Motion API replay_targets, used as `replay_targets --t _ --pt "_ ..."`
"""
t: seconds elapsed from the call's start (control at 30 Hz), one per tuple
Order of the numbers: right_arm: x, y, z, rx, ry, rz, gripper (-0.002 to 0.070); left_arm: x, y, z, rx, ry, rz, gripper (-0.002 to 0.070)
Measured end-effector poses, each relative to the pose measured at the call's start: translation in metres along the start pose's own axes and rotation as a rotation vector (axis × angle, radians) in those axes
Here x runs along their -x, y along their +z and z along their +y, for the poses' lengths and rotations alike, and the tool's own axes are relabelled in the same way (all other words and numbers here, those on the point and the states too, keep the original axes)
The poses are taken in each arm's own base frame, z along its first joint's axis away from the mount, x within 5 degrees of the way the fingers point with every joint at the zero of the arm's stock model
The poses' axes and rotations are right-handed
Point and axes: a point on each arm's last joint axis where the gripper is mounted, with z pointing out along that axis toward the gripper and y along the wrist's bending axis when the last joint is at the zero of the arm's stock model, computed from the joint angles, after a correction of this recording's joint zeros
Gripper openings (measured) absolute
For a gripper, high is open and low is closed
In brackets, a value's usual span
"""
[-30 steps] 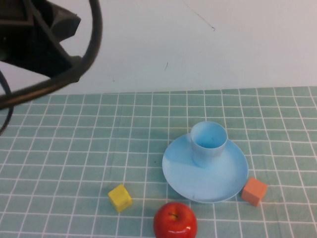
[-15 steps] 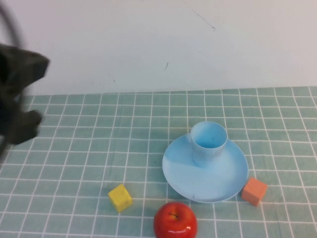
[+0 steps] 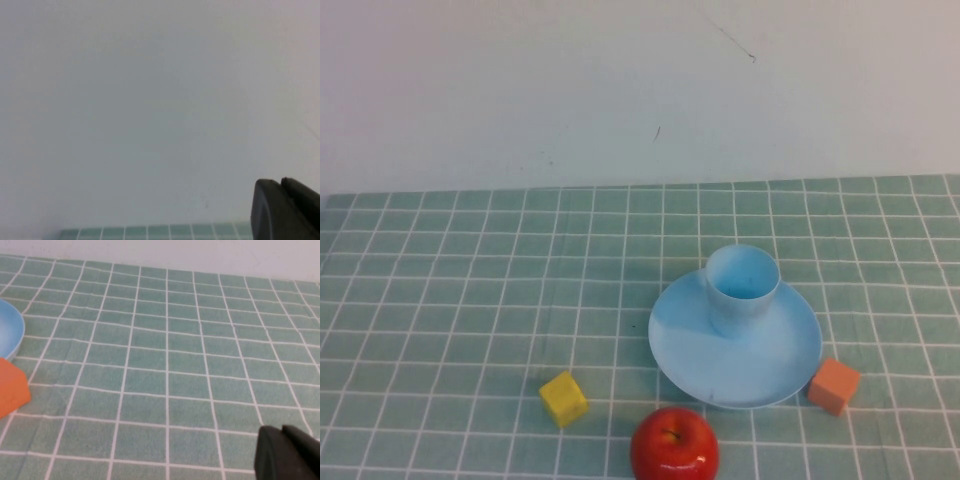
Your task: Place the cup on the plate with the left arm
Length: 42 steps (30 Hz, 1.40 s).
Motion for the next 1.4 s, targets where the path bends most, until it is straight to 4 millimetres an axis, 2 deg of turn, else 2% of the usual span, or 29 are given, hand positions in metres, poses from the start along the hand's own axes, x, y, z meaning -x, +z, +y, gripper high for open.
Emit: replay_targets --t 0.07,0.2,0.6,0.73,0.83,1.0,1.1,1.4 --pt "0.0 0.0 0.0 0.0 0.0 0.0 -0.0002 -0.021 -0.008 0.003 0.056 -0.001 0.039 0.0002" --pt "0.0 0.0 0.0 0.0 0.0 0.0 -0.0002 -0.042 -0.009 0.005 0.11 -0.009 0.159 0.0002" --pt "0.0 0.0 0.0 0.0 -0.002 0.0 -0.0002 -0.046 -0.01 0.005 0.109 -0.024 0.212 0.0001" --pt "0.0 0.0 0.0 0.0 -0.002 0.0 -0.0002 -0.057 -0.006 0.006 0.105 -0.04 0.215 0.0001" --pt "0.0 0.0 0.0 0.0 -0.002 0.0 -0.0002 -0.079 0.001 0.009 0.112 -0.042 0.228 0.0" --pt "0.0 0.0 0.0 0.0 -0.002 0.0 -0.0002 -0.135 0.006 0.017 0.129 -0.051 0.323 0.0" --pt "0.0 0.0 0.0 0.0 -0.002 0.0 -0.0002 -0.154 0.003 0.018 0.137 -0.066 0.428 0.0" --pt "0.0 0.0 0.0 0.0 -0.002 0.0 -0.0002 -0.154 0.003 0.017 0.137 -0.101 0.421 0.0"
